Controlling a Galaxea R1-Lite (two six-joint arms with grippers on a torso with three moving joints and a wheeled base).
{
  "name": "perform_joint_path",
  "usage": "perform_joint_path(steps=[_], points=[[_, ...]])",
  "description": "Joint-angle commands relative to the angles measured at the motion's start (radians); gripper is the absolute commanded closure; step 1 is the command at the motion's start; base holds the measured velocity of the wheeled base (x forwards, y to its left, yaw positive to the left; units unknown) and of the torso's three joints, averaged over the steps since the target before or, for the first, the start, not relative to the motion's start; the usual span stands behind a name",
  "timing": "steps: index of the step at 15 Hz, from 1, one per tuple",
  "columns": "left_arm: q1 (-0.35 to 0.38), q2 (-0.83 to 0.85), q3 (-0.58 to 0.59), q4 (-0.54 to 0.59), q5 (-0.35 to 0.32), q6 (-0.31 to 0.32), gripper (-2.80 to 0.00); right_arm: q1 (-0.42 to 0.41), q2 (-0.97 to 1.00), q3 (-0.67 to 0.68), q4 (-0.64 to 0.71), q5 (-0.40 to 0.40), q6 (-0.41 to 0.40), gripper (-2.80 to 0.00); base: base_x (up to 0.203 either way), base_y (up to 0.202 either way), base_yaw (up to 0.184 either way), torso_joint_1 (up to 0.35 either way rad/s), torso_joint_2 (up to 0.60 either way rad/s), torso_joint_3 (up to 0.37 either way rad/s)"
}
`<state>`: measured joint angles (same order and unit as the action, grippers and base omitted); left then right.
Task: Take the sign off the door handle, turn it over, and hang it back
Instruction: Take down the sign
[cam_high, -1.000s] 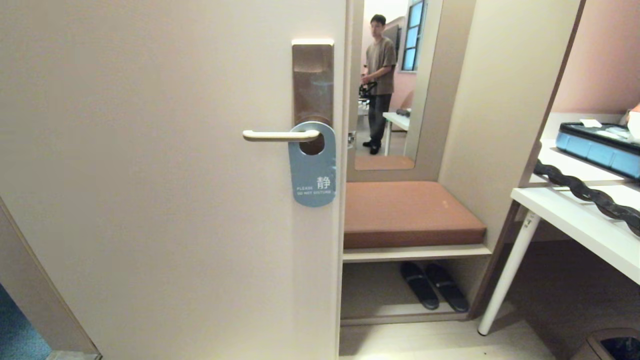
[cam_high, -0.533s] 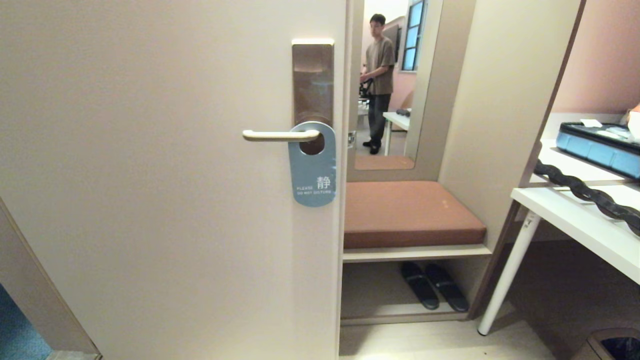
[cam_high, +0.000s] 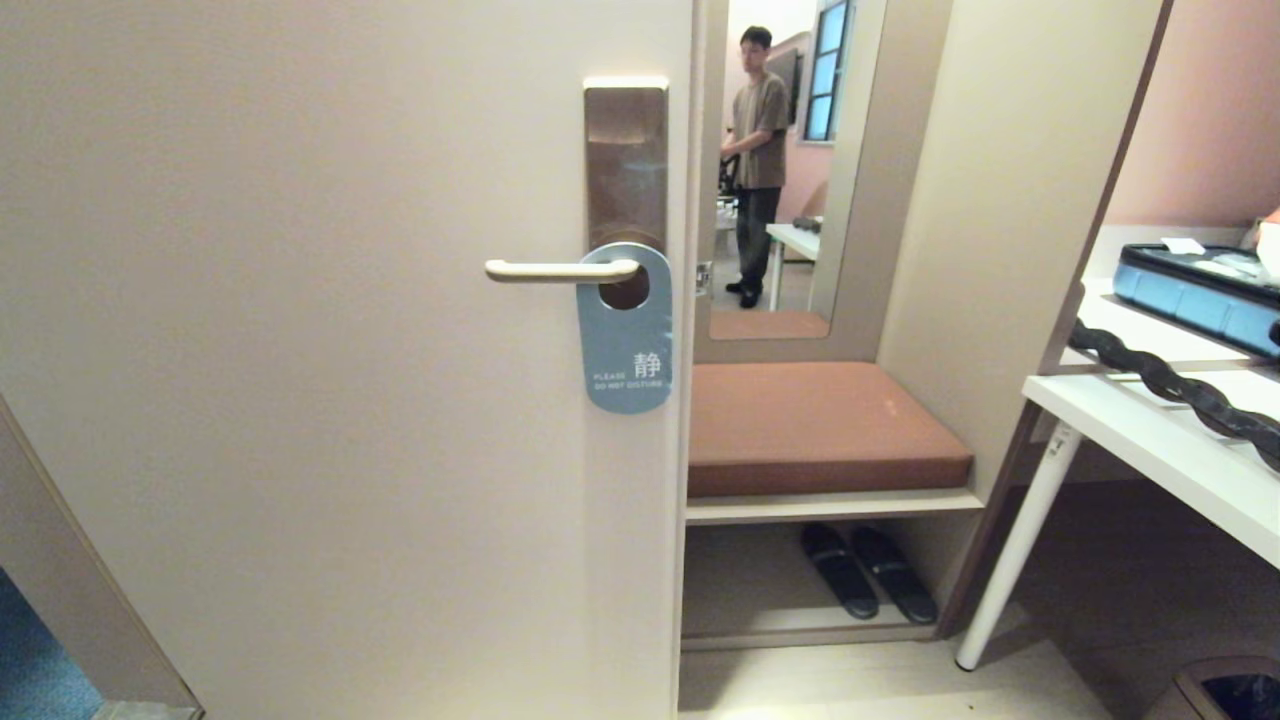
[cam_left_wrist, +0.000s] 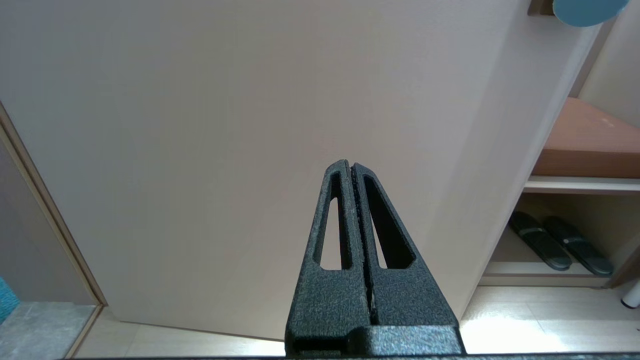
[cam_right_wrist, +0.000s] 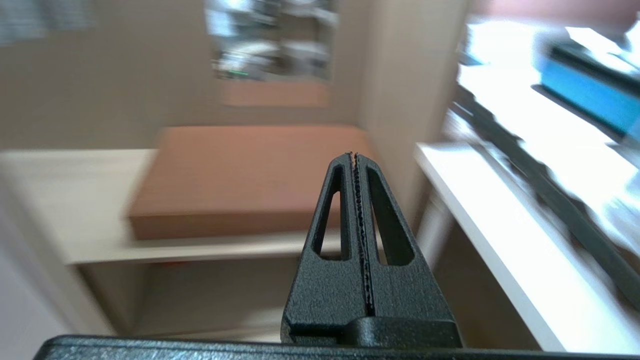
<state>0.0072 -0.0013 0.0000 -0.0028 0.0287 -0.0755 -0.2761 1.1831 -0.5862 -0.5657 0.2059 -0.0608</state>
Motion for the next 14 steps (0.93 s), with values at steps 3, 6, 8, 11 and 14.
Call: perform_joint_path(steps=[3, 6, 8, 11, 14], points=[[0.0, 0.001, 0.0, 0.0, 0.0, -0.001, 0.0, -0.013, 0.142, -0.023, -0.045, 0.249, -0.054, 0.0, 0.0, 0.0, 0.0, 0.0, 0.0, 0.0], [0.0, 0.001, 0.0, 0.0, 0.0, -0.001, 0.0, 0.038, 0.194, -0.025, -0.046, 0.447, -0.069, 0.0, 0.0, 0.0, 0.0, 0.0, 0.0, 0.0], [0.0, 0.001, 0.0, 0.0, 0.0, -0.001, 0.0, 0.107, 0.231, -0.029, -0.046, 0.508, -0.071, 0.0, 0.0, 0.0, 0.0, 0.0, 0.0, 0.0], [0.0, 0.001, 0.0, 0.0, 0.0, -0.001, 0.0, 0.231, 0.319, -0.07, -0.064, 0.524, -0.07, 0.0, 0.0, 0.0, 0.0, 0.0, 0.0, 0.0], [0.0, 0.001, 0.0, 0.0, 0.0, -0.001, 0.0, 0.296, 0.454, -0.123, -0.213, 0.527, -0.068, 0.0, 0.0, 0.0, 0.0, 0.0, 0.0, 0.0]])
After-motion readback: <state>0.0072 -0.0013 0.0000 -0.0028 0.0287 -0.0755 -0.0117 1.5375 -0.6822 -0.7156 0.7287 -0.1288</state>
